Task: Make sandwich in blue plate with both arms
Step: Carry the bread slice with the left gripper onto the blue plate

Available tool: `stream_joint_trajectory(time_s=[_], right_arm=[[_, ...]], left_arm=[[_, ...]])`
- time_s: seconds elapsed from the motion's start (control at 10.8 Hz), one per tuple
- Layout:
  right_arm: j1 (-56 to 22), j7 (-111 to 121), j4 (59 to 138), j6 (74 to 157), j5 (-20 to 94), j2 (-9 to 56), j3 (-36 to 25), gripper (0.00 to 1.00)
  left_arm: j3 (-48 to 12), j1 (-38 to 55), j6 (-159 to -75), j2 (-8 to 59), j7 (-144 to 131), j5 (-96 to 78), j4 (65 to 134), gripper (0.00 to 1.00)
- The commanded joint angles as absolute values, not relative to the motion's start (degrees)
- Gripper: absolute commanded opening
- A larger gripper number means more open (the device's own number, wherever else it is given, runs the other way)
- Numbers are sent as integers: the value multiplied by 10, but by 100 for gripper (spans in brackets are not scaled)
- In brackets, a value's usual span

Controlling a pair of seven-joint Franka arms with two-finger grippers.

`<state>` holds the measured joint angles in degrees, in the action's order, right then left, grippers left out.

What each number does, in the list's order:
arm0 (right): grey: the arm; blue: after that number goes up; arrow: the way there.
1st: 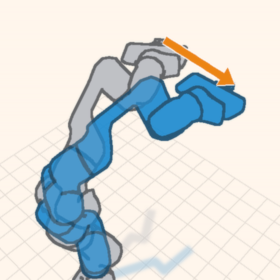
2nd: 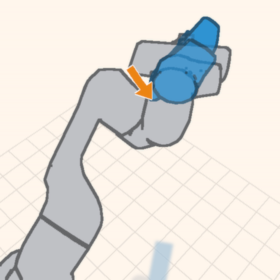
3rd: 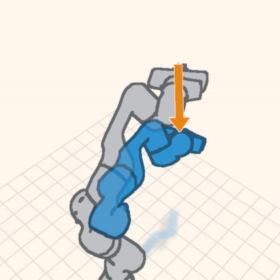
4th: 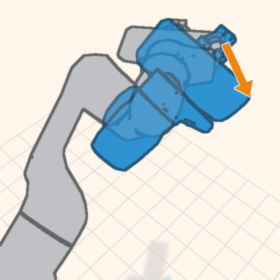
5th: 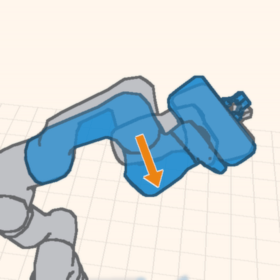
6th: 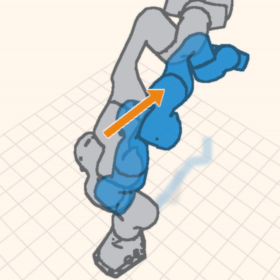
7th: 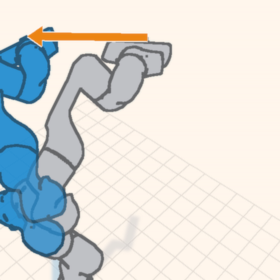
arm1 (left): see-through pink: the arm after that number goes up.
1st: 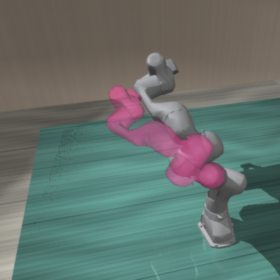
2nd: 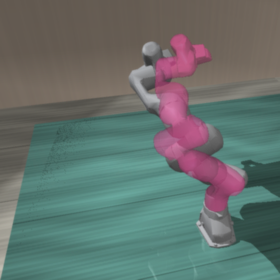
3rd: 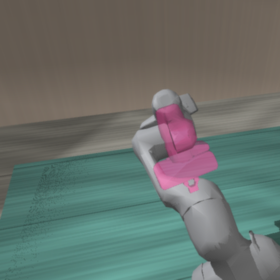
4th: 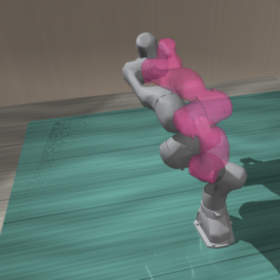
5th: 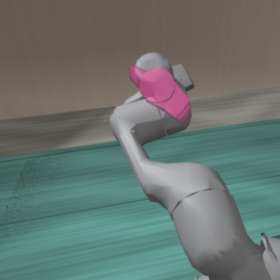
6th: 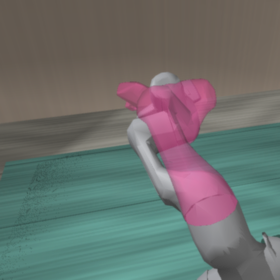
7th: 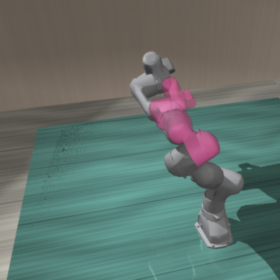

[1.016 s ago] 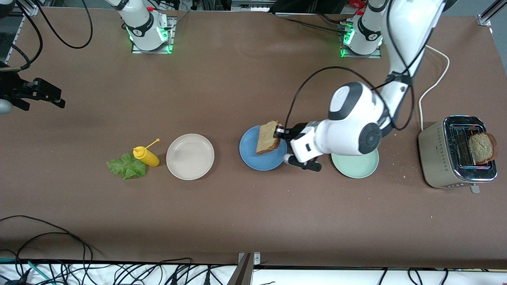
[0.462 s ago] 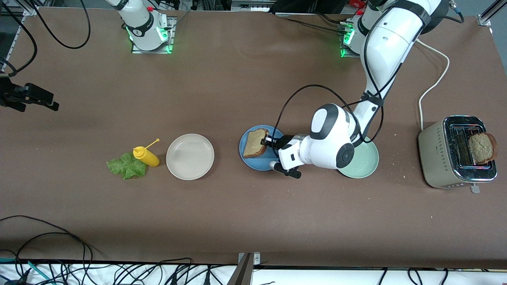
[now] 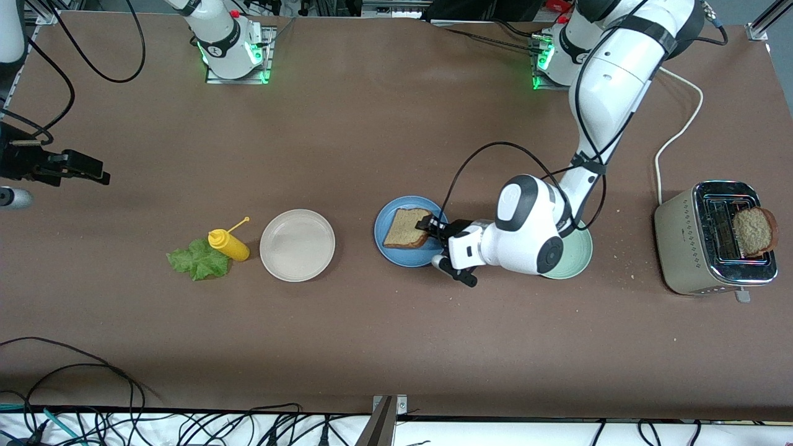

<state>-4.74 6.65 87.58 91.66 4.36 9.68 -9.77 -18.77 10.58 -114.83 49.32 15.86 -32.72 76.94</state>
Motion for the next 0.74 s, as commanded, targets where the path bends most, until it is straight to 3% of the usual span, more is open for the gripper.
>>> stream_joint_trajectory(time_s=[0.0, 0.28, 0.65], right_arm=[[-48, 77, 850, 920, 54, 154, -97, 100], [-50, 83, 802, 943, 54, 230, -95, 100], [-50, 108, 808, 1090, 56, 332, -95, 100]], left_arm=[[-190, 61, -1095, 457, 183, -262, 775, 100], [-189, 19, -1043, 413, 184, -190, 772, 100], [-186, -17, -999, 322, 181, -53, 773, 100]])
